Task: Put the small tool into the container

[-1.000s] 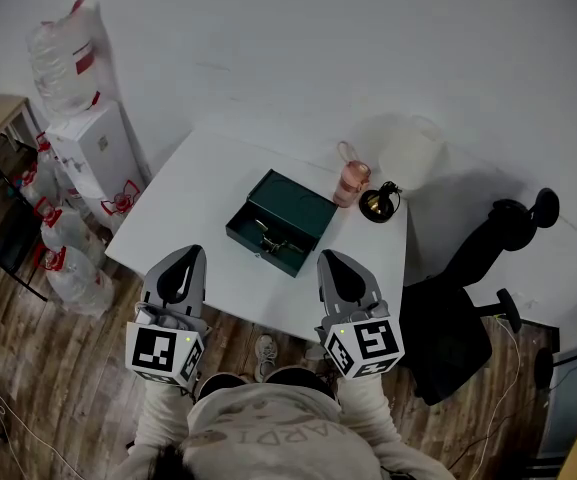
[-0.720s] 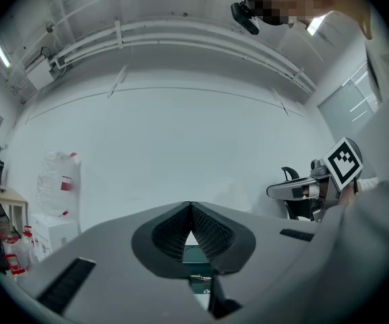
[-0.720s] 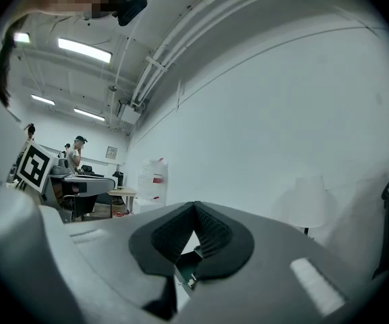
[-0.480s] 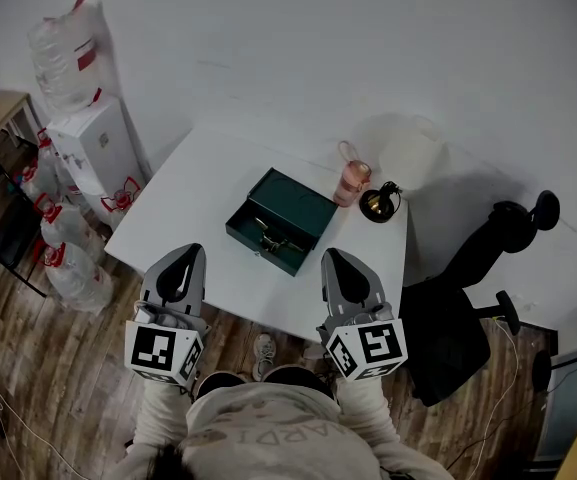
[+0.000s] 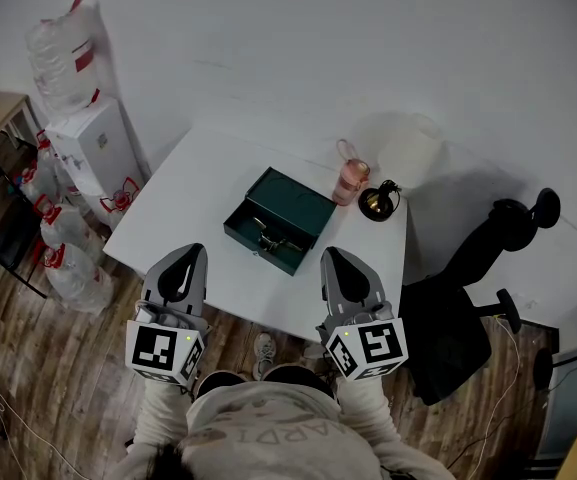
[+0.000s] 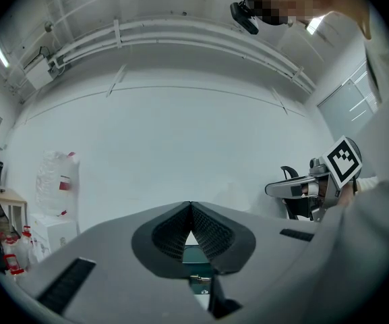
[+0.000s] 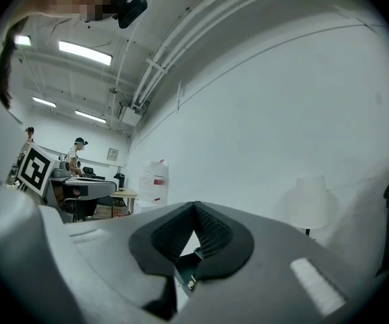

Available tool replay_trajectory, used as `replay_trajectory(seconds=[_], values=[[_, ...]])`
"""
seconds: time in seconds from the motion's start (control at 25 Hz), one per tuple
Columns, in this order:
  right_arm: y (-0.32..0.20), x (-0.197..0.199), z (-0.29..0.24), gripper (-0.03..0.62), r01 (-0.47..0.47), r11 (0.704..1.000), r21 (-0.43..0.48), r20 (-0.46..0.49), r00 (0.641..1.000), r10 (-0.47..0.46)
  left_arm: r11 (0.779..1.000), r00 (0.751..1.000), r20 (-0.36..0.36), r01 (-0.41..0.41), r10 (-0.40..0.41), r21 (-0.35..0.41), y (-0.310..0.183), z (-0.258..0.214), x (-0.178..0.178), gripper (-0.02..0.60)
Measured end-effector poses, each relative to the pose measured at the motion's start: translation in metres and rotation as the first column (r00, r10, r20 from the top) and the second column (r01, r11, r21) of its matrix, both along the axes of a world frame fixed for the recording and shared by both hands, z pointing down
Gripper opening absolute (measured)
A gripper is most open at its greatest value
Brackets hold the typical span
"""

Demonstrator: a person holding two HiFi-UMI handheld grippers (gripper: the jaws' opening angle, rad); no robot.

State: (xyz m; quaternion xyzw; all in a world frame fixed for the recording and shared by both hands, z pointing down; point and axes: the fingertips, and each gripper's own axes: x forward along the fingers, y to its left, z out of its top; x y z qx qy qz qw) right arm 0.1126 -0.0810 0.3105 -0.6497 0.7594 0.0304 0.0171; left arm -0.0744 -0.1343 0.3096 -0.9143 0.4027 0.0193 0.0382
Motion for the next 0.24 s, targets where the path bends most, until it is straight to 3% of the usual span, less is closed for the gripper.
replay_trajectory(seconds=[0.24], values=[[-0.0007, 0.0027, -0.0011, 0.011, 0.002, 1.0, 0.003, -0.004, 1.0, -0.002, 1.0, 1.0, 0.004, -0.005, 0.005, -0.001, -0.0008, 0.0003, 0.0044, 0.003]])
